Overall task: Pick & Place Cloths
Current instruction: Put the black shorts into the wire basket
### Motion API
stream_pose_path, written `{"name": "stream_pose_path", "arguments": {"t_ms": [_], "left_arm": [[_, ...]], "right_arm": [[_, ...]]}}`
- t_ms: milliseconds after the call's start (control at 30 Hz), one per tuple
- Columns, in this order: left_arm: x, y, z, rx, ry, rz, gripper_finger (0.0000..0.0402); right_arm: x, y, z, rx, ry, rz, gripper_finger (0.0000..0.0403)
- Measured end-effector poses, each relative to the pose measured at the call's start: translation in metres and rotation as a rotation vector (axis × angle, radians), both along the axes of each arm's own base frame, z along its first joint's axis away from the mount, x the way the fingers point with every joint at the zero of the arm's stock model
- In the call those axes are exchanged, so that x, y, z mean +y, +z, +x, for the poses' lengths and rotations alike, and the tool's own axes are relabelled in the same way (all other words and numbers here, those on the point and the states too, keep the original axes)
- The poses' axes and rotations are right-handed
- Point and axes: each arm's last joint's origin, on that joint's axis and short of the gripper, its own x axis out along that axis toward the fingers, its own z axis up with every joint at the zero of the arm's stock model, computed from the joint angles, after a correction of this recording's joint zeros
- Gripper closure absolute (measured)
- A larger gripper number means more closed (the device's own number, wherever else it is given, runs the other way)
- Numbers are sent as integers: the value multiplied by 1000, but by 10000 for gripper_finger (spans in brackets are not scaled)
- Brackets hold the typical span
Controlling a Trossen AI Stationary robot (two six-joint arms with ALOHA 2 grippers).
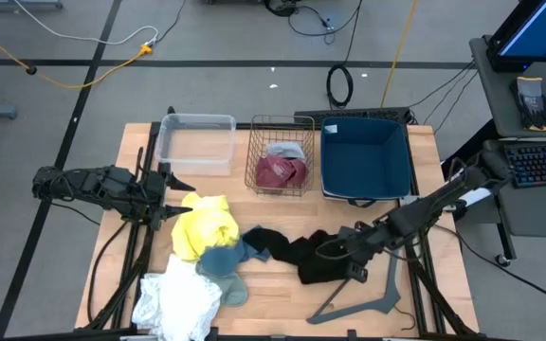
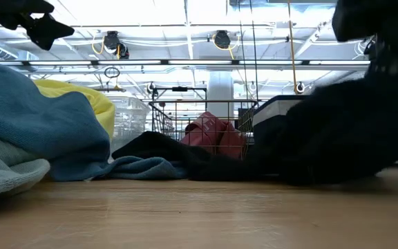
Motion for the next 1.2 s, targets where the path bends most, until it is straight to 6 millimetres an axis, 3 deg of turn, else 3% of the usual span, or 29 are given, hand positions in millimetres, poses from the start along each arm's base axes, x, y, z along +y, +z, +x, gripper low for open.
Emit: {"name": "stream_pose_path", "arguments": {"t_ms": [667, 800, 1033, 1200], "left_arm": [[0, 0, 0, -4, 0, 42, 119], [0, -4, 3, -17, 2, 40, 119], [-3, -34, 15, -15, 0, 47, 119], [-3, -42, 18, -36, 1, 39, 119]], "right_arm": [[9, 97, 19, -352, 133, -13, 396], [9, 109, 21, -409, 158, -45, 396], [9, 120, 22, -488, 219, -111, 396], [10, 126, 26, -591, 265, -178, 396]]}}
